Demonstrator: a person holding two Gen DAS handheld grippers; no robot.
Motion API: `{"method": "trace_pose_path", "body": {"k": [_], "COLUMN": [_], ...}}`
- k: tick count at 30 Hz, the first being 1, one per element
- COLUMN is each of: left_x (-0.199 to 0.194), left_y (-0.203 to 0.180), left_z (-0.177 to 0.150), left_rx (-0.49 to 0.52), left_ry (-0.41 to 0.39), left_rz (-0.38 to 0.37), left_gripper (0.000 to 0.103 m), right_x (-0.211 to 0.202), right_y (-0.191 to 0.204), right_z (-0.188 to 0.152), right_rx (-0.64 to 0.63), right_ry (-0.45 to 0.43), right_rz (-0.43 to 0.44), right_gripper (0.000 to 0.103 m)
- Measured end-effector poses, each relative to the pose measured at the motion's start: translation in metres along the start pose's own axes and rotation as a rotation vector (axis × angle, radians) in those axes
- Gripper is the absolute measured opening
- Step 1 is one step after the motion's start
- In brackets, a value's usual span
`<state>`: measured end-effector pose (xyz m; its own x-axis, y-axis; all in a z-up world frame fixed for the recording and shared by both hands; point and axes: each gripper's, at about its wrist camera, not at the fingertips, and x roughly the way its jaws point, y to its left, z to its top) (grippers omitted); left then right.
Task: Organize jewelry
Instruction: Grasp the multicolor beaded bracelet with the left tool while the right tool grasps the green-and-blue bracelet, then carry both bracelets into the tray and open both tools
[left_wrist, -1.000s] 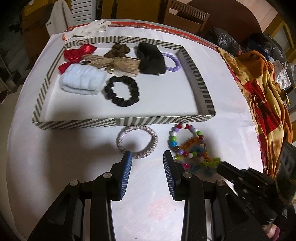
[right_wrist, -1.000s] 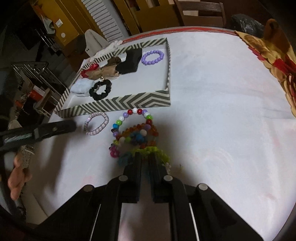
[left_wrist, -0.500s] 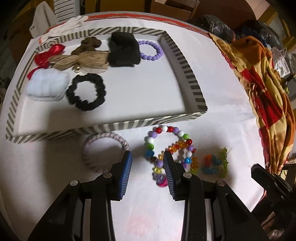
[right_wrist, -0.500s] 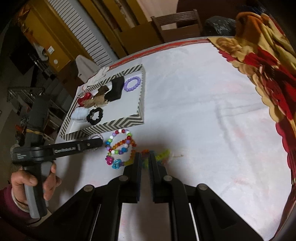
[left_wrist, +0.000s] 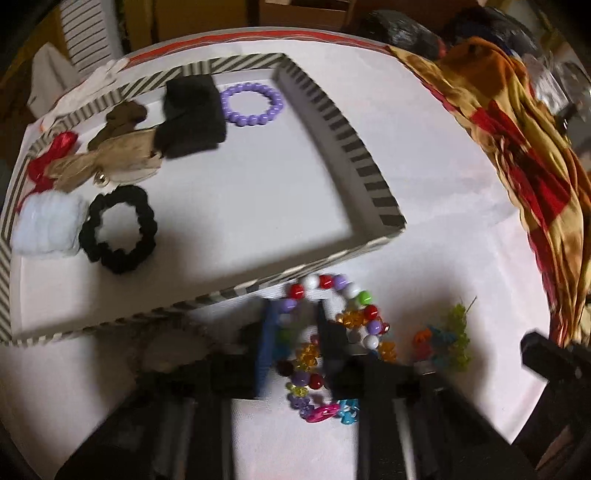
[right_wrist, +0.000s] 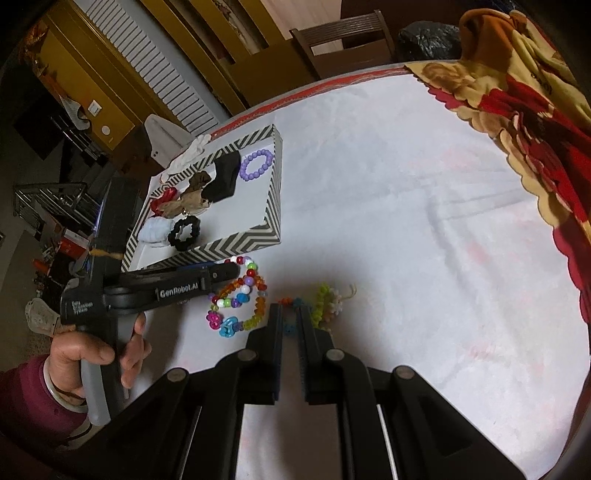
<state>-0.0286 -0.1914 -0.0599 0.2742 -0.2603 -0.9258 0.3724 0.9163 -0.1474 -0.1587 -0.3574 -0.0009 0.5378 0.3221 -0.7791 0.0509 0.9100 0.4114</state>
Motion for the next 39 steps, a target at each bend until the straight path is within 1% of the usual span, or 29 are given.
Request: {"method": "trace_pose_path", "body": {"k": [3, 5, 7, 9, 12, 14, 15, 16, 17, 19, 22, 26, 30, 35, 39], "left_x": [-0.002, -0.004, -0.008, -0.017, -0.028, -0.035, -0.038, -0.039, -0.043, -0.051, -0.064, -0.083, -0.103, -0.124, -0.139], "left_y": [0.002, 0.005, 0.009, 0.016, 0.022, 0.024, 0.025, 0.025, 0.026, 0.031, 0.036, 0.046, 0.063, 0.088, 0.106], "left_z": [-0.001, -0.002, -0.003, -0.005, -0.006, -0.005, -0.005, -0.005, -0.004, -0.005, -0.003, 0.0, 0.005, 0.008, 0.01], "left_rx": [0.009, -0.002, -0.022, -0.035, -0.049, -0.055, -0.059, -0.061, -0.064, -0.074, -0.085, -0.102, -0.128, -0.167, -0.19], "left_ry": [-0.001, 0.002, 0.001, -0.009, -0.025, -0.032, -0.036, -0.039, -0.043, -0.055, -0.075, -0.107, -0.152, -0.195, -0.231], "left_rz": [-0.015, -0.028, -0.051, -0.07, -0.093, -0.109, -0.115, -0.118, -0.122, -0.129, -0.139, -0.136, -0.114, -0.072, -0.042], "left_gripper": [0.006, 0.006, 0.006, 0.006, 0.006, 0.006, 0.006, 0.006, 0.006, 0.006, 0.006, 0.006, 0.006, 0.006, 0.006], "right_x": [0.001, 0.003, 0.011, 0.02, 0.033, 0.045, 0.051, 0.059, 0.064, 0.063, 0.046, 0.019, -0.001, -0.014, -0.016], "right_y": [-0.003, -0.005, -0.009, -0.013, -0.011, -0.01, -0.008, -0.007, -0.005, -0.002, 0.003, 0.015, 0.03, 0.051, 0.066], "right_z": [0.003, 0.003, 0.003, 0.001, -0.002, -0.003, -0.003, -0.004, -0.006, -0.006, 0.0, 0.017, 0.033, 0.052, 0.068], "right_rx": [0.006, 0.002, 0.006, 0.028, 0.032, 0.031, 0.03, 0.022, 0.014, 0.011, 0.016, -0.003, -0.013, -0.067, -0.099], "right_ry": [0.002, 0.013, 0.052, 0.094, 0.101, 0.104, 0.108, 0.116, 0.121, 0.104, 0.072, 0.022, -0.021, -0.06, -0.083], "right_rz": [-0.008, -0.034, -0.07, -0.084, -0.073, -0.082, -0.086, -0.102, -0.125, -0.129, -0.08, -0.023, 0.023, 0.045, 0.061], "right_gripper": [0.007, 0.008, 0.015, 0.034, 0.035, 0.035, 0.034, 0.029, 0.017, 0.006, 0.006, 0.006, 0.006, 0.006, 0.006]}}
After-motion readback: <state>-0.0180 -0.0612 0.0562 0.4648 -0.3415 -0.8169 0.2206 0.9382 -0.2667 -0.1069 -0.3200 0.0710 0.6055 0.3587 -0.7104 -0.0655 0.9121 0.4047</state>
